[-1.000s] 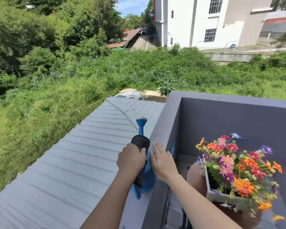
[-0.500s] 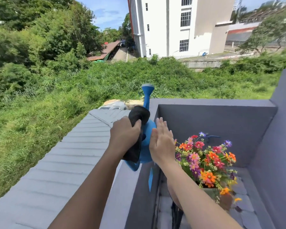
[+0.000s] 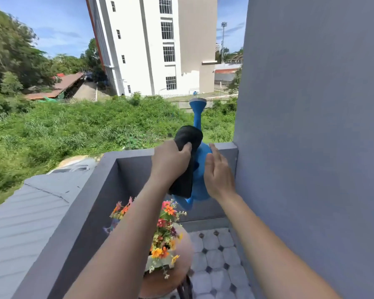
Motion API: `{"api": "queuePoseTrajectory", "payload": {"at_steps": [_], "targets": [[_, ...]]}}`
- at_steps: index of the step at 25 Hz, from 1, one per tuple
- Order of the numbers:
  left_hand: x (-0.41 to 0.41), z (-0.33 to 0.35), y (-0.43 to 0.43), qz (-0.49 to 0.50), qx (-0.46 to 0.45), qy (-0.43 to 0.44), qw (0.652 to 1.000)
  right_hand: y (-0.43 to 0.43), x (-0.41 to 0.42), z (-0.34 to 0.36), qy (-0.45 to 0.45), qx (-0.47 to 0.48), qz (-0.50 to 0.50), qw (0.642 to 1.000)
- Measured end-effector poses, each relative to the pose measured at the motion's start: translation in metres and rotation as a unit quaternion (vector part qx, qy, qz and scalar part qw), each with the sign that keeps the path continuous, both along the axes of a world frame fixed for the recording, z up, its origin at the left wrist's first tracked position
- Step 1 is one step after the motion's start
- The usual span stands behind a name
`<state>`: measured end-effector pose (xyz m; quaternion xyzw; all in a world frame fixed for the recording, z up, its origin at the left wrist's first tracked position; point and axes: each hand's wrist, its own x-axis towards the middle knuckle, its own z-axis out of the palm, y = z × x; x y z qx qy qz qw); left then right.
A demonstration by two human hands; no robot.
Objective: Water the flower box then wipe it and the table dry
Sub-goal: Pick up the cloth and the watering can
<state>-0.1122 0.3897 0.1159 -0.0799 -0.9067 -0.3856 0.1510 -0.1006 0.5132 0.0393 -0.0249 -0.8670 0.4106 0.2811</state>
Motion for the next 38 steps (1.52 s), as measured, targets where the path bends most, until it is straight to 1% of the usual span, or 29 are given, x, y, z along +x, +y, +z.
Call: {"api": "queuePoseTrajectory", "payload": {"at_steps": [3, 5, 8, 11, 14, 18, 24, 26, 28, 30, 32, 35, 38], "targets": [[0.003, -0.051, 0.068, -0.015, 0.026, -0.053, 0.998, 0.072, 0.020, -0.043, -0.062, 0.047, -0.028, 0.997], [0.010, -0.095, 0.110, -0.015, 0.037, -0.091, 0.995, 0.113, 0.034, -0.083, -0.113, 0.063, -0.037, 0.991], [0.022, -0.167, 0.152, -0.010, 0.035, -0.148, 0.988, 0.151, 0.050, -0.153, -0.193, 0.065, -0.042, 0.978], [0.036, -0.238, 0.170, -0.003, 0.035, -0.194, 0.980, 0.164, 0.066, -0.227, -0.278, 0.059, -0.034, 0.958], [0.050, -0.330, 0.171, -0.001, 0.025, -0.245, 0.969, 0.165, 0.079, -0.320, -0.334, 0.067, -0.026, 0.940], [0.056, -0.494, 0.162, 0.021, 0.004, -0.305, 0.952, 0.156, 0.086, -0.479, -0.389, 0.108, -0.010, 0.915], [0.050, -0.722, 0.152, 0.037, -0.039, -0.334, 0.941, 0.143, 0.078, -0.699, -0.442, 0.141, 0.016, 0.886], [0.042, -0.783, 0.155, 0.037, -0.029, -0.339, 0.940, 0.146, 0.069, -0.759, -0.453, 0.133, 0.018, 0.881], [0.033, -0.824, 0.164, 0.036, -0.016, -0.337, 0.941, 0.151, 0.058, -0.803, -0.458, 0.118, 0.021, 0.881], [0.022, -0.865, 0.173, 0.036, -0.006, -0.328, 0.944, 0.157, 0.045, -0.843, -0.461, 0.082, 0.014, 0.884], [0.008, -0.900, 0.182, 0.038, -0.010, -0.317, 0.948, 0.164, 0.032, -0.877, -0.456, 0.058, 0.001, 0.888], [-0.004, -0.939, 0.190, 0.027, -0.012, -0.307, 0.951, 0.173, 0.020, -0.911, -0.443, 0.064, -0.003, 0.894], [-0.005, -0.959, 0.193, 0.030, -0.019, -0.312, 0.950, 0.178, 0.016, -0.930, -0.456, 0.074, 0.015, 0.887]]}}
